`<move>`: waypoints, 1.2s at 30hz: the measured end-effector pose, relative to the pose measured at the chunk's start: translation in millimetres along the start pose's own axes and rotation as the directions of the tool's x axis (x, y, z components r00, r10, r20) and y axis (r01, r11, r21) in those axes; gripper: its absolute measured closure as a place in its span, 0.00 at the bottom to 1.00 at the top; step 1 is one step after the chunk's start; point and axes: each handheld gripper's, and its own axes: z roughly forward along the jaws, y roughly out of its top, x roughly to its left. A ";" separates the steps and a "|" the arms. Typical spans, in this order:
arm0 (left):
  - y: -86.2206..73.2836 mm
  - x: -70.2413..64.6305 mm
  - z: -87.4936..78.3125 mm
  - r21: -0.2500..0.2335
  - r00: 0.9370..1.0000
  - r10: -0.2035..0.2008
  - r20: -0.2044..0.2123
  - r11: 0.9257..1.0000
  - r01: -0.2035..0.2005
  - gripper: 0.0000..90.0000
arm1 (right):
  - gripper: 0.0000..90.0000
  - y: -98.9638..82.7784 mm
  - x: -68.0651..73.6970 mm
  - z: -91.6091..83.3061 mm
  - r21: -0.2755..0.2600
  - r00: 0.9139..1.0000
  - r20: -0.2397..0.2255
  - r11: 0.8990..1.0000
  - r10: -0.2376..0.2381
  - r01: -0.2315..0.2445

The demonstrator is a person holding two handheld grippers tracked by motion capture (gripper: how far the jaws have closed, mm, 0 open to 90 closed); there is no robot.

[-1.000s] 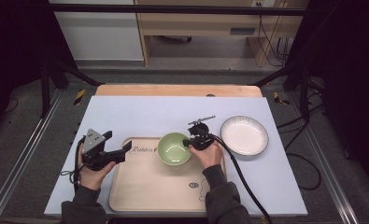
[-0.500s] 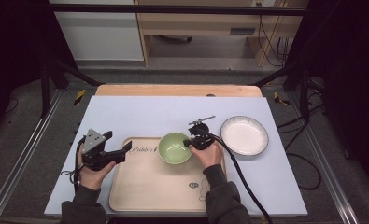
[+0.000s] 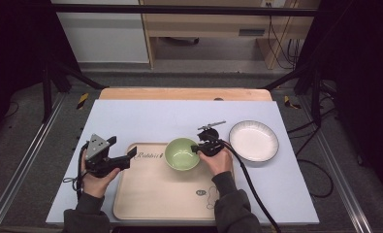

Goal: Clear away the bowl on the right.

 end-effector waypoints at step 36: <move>-2.7 3.4 -0.2 0.014 1.000 -0.004 -0.012 1.000 0.004 0.17 | 0.24 -16.5 8.5 -89.0 -0.376 0.991 0.098 0.919 -0.090 0.121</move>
